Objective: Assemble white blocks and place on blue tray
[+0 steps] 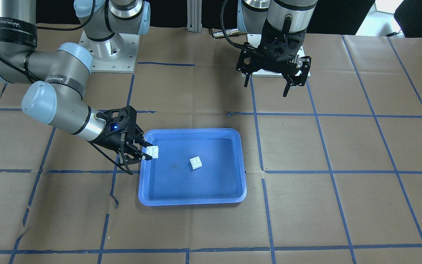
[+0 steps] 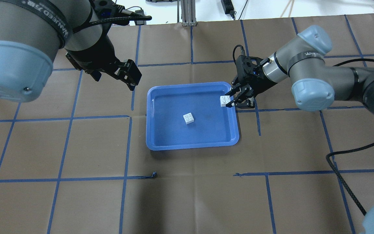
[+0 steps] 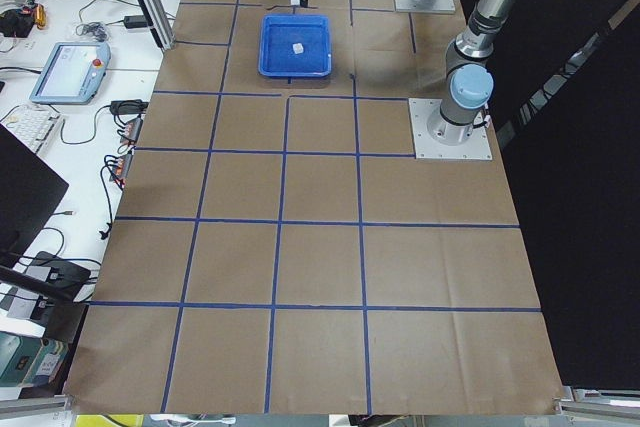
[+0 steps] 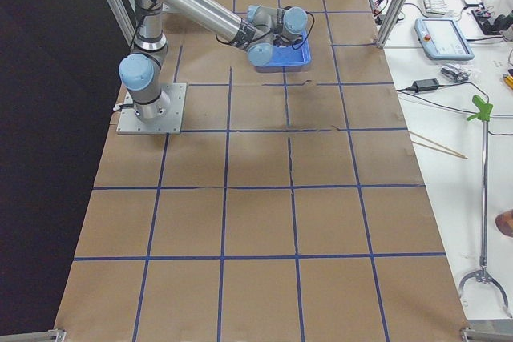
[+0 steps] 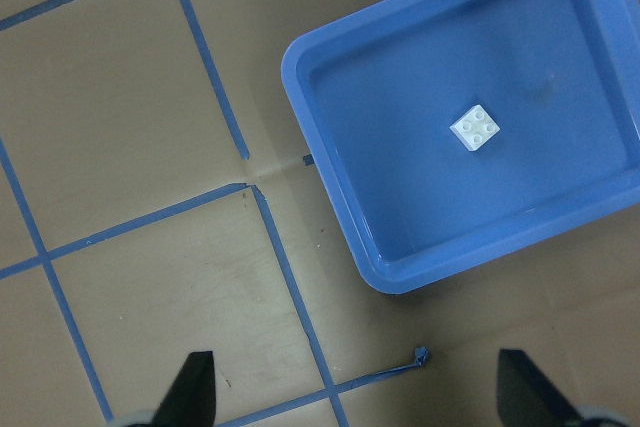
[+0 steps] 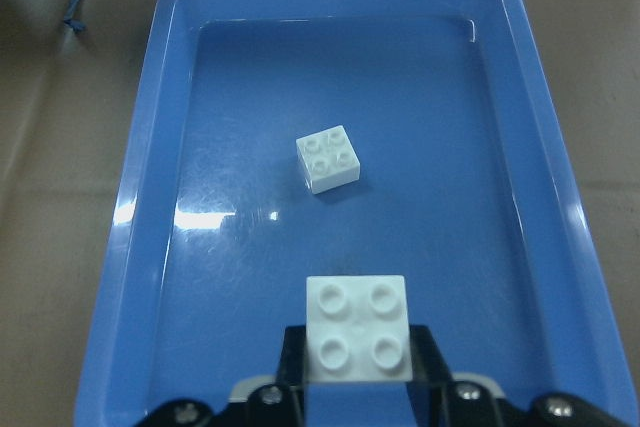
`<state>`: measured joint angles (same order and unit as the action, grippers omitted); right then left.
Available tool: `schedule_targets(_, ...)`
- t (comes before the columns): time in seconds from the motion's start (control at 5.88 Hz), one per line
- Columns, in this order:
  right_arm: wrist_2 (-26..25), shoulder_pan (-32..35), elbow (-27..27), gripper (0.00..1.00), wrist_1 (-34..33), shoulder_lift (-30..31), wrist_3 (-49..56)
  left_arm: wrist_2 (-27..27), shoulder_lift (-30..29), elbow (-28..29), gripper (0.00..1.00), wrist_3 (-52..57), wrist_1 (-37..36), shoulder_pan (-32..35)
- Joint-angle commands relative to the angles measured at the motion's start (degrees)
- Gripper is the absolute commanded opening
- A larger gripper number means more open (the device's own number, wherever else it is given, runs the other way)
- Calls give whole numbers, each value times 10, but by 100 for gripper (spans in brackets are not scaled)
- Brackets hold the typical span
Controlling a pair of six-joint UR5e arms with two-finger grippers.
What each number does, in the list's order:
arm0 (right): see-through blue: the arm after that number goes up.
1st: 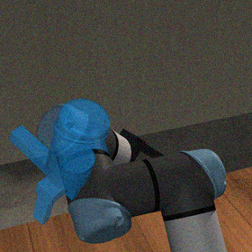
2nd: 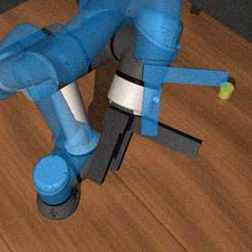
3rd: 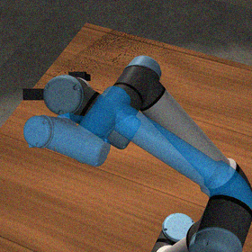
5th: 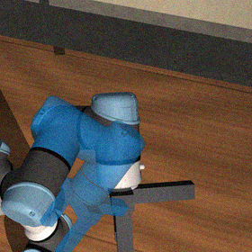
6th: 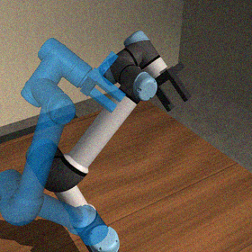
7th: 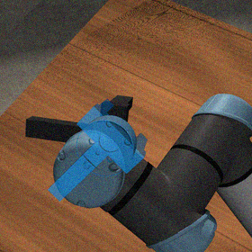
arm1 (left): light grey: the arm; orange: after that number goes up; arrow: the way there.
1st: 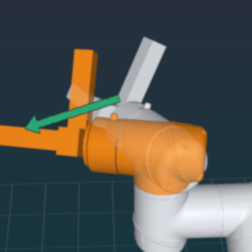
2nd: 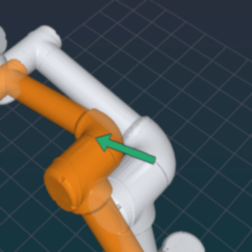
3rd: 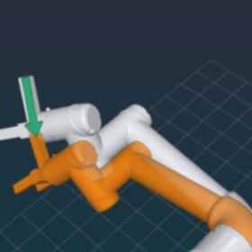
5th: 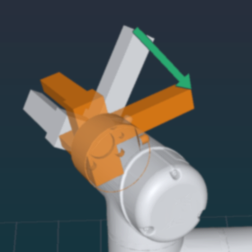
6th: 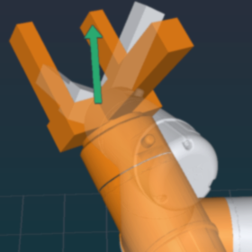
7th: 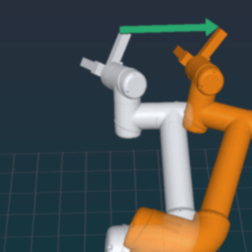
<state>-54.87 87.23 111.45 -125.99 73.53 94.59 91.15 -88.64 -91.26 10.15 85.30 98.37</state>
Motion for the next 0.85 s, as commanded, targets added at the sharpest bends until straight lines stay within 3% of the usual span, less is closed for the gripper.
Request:
schedule_targets(0.0,16,29,61,30,-158,-32,-42,0,0,-1,99,0,0,-1)
schedule_targets(0.34,31,48,66,30,-233,-73,-84,0,0,-1,99,0,0,-1)
schedule_targets(0.68,30,61,66,30,-266,-99,-85,0,0,-1,99,0,0,-1)
